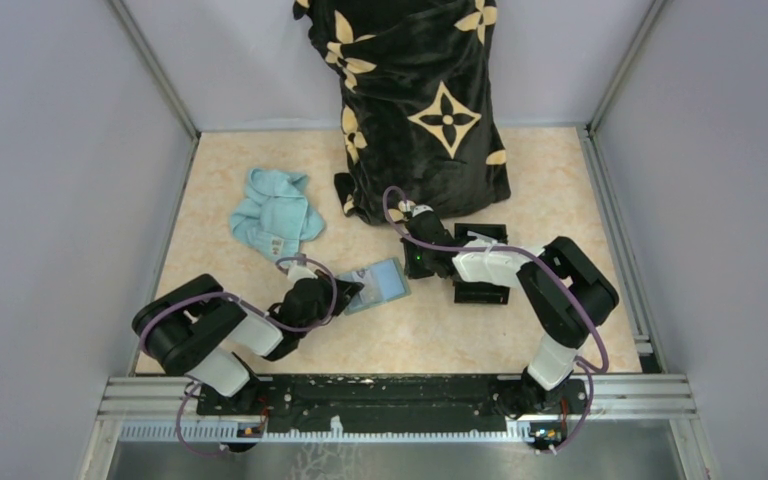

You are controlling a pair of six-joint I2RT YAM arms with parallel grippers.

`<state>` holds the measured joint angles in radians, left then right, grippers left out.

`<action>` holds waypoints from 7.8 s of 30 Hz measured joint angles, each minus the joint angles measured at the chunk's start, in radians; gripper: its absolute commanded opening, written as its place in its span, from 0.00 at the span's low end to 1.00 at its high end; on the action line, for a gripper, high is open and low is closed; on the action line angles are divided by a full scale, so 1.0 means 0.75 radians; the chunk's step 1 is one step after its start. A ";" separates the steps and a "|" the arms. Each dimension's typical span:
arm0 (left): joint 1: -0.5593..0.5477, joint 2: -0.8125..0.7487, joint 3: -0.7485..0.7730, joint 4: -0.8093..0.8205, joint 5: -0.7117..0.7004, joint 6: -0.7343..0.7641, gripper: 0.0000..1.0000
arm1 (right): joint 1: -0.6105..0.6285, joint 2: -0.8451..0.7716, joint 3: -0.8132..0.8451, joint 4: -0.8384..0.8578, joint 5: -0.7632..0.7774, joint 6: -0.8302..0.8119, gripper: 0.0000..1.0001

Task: Put the credit cards into the card holder
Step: Insert the credit card into the card holder, then close the card holder at the center of the board.

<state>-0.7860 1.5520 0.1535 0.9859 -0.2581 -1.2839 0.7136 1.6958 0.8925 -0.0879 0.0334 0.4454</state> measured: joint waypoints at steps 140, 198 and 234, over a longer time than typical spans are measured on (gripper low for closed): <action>-0.189 -0.002 0.800 -1.381 0.080 0.608 0.81 | 0.116 0.065 0.087 -0.039 0.064 -0.023 0.06; -0.207 -0.372 0.574 -1.847 -0.200 0.376 0.86 | 0.013 -0.097 -0.290 0.437 -0.441 0.188 0.54; -0.205 -0.384 0.471 -1.618 -0.282 0.345 0.74 | 0.026 -0.204 -0.534 0.943 -0.665 0.423 0.54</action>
<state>-0.9401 1.2640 0.5068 -0.2279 -0.4694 -1.0248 0.7334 1.5429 0.4919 0.6193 -0.4652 0.7624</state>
